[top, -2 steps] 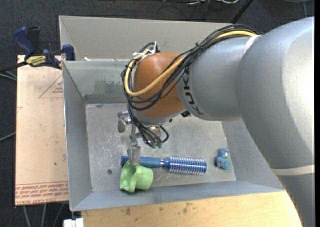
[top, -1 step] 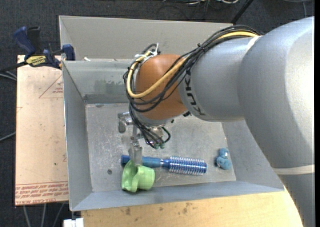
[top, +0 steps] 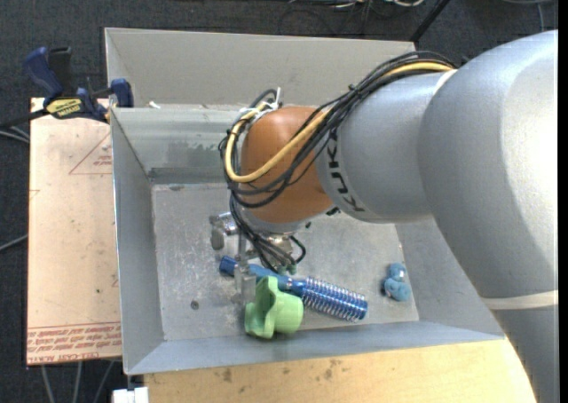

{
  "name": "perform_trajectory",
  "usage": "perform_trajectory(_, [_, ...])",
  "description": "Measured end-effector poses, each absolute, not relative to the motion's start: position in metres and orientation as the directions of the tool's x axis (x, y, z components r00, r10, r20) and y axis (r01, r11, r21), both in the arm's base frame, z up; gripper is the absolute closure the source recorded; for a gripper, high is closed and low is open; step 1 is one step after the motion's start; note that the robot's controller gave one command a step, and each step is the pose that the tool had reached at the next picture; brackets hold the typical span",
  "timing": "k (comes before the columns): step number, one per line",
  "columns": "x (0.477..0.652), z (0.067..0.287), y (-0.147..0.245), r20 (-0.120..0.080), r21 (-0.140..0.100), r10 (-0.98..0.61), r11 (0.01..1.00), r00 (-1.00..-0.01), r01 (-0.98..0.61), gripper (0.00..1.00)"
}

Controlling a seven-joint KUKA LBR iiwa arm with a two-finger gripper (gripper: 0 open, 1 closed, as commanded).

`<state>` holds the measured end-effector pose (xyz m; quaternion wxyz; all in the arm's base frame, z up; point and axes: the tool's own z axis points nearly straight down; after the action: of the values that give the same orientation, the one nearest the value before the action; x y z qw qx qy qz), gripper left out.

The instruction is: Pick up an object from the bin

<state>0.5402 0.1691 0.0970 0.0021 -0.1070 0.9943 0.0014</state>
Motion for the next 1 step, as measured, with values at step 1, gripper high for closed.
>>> perform_trajectory(1, [0.5324,0.0695,0.1229,0.001,0.001,-0.076,0.997,-0.997,-0.076,0.0])
